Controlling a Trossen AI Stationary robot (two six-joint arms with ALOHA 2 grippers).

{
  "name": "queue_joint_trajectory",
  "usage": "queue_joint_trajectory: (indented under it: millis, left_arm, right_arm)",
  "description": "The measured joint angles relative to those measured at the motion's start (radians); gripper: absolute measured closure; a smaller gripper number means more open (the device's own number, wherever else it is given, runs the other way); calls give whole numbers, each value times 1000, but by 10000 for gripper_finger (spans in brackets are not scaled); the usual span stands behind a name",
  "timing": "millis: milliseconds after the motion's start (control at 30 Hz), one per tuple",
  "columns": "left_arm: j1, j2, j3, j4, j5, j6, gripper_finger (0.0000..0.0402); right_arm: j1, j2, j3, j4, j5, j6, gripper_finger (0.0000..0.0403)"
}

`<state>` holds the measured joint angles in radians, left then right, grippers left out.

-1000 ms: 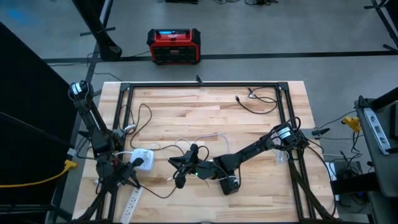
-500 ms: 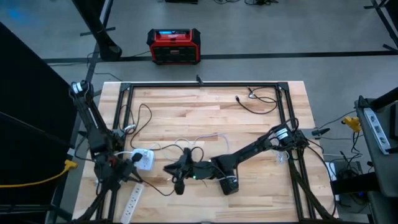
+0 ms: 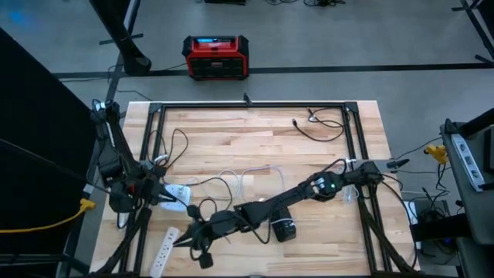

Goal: Insert USB
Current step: Insert the middle left black charger cable into the bottom white outlet extension

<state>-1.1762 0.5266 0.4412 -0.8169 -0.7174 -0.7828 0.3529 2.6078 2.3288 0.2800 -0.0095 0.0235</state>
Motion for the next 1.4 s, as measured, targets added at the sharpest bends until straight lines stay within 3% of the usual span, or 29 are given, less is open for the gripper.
queue_joint_trajectory:
  millis: [333, 400, 467, 567, 733, 1167, 1233, 1400]
  left_arm:
    - [0, -2, -2, -14, 13, -62, 391]
    - [0, -2, 6, 5, 91, -41, 391]
    - [0, 9, 24, 29, 231, -7, 391]
    - [1, 71, 75, 36, 340, -9, 391]
    - [2, 213, 145, 39, 367, -39, 391]
    - [97, 532, 102, 113, 368, -124, 384]
    - [129, 547, 109, 137, 442, -127, 384]
    - [191, 559, 123, 145, 745, -196, 392]
  right_arm:
    - [-7, 13, -7, -125, 8, 18, 390]
    - [-8, 12, -7, -178, 9, 10, 390]
    - [-7, 11, -4, -240, 9, 10, 390]
    - [-5, 10, -4, -289, 10, 27, 390]
    - [-1, 9, -4, -288, 10, 29, 390]
    - [3, 8, -5, -283, 10, 32, 390]
    - [5, 8, -6, -283, 10, 34, 390]
    - [7, 7, -6, -290, 10, 44, 390]
